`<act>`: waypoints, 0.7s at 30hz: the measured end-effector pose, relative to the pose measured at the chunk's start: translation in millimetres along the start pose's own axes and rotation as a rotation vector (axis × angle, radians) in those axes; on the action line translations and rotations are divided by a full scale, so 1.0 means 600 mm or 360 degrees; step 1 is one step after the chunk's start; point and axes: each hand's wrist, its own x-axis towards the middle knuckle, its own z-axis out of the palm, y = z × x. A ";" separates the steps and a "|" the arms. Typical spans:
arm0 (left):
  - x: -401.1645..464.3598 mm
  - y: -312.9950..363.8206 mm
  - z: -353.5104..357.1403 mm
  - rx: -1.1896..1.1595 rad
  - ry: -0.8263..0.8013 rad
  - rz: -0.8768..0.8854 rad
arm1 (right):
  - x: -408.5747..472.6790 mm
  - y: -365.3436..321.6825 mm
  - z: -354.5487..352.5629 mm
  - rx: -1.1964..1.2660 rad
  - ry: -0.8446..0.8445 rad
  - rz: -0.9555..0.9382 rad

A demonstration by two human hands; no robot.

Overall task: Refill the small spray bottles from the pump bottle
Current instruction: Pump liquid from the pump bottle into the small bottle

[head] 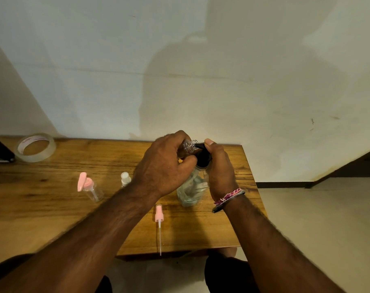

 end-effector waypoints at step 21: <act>0.000 0.007 -0.006 -0.0027 0.0025 0.0039 | -0.002 -0.002 -0.012 -0.0019 -0.0234 0.0030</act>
